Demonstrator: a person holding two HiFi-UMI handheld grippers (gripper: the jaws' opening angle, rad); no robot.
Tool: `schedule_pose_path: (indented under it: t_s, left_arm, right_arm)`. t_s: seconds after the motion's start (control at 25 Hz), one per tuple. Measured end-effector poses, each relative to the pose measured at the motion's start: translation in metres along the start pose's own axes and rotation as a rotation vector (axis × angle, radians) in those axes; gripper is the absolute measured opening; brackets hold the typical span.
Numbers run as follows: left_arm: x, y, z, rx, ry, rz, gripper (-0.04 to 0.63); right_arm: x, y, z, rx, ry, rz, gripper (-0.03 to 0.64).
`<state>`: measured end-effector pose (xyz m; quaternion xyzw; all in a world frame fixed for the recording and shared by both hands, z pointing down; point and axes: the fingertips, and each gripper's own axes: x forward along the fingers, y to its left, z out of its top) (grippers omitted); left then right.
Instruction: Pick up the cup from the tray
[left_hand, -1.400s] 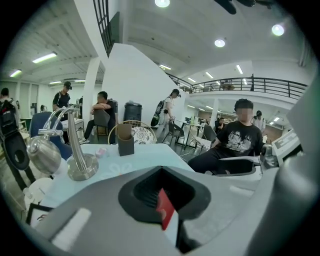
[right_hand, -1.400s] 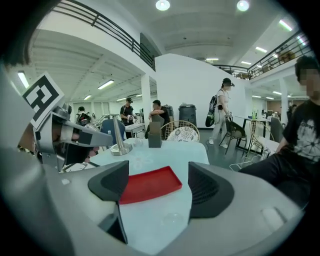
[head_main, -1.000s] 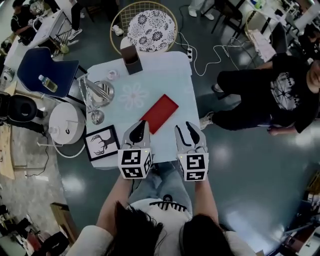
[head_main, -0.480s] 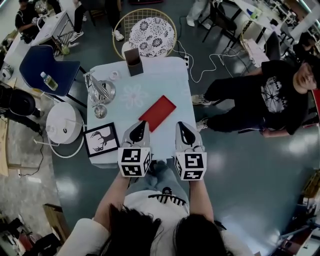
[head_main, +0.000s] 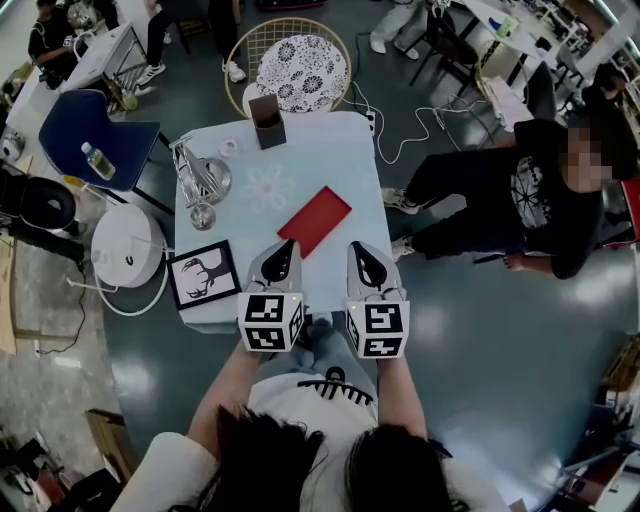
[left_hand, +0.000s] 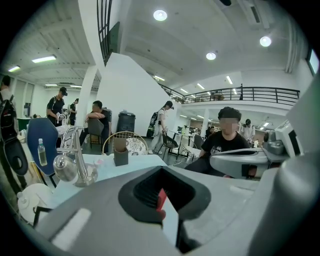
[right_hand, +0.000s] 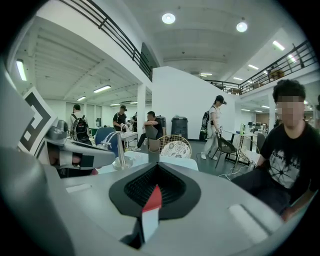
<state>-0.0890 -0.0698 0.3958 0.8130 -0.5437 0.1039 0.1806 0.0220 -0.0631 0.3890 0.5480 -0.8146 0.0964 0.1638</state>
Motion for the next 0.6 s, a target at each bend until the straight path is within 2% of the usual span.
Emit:
schedule_pose_path:
  t_s: [0.6]
  left_arm:
    - [-0.004,-0.0097,-0.0023,0.007,0.0,-0.003,0.001]
  right_arm:
    - [-0.0087,0.0001,-0.0034,0.028,0.001,0.01,0.023]
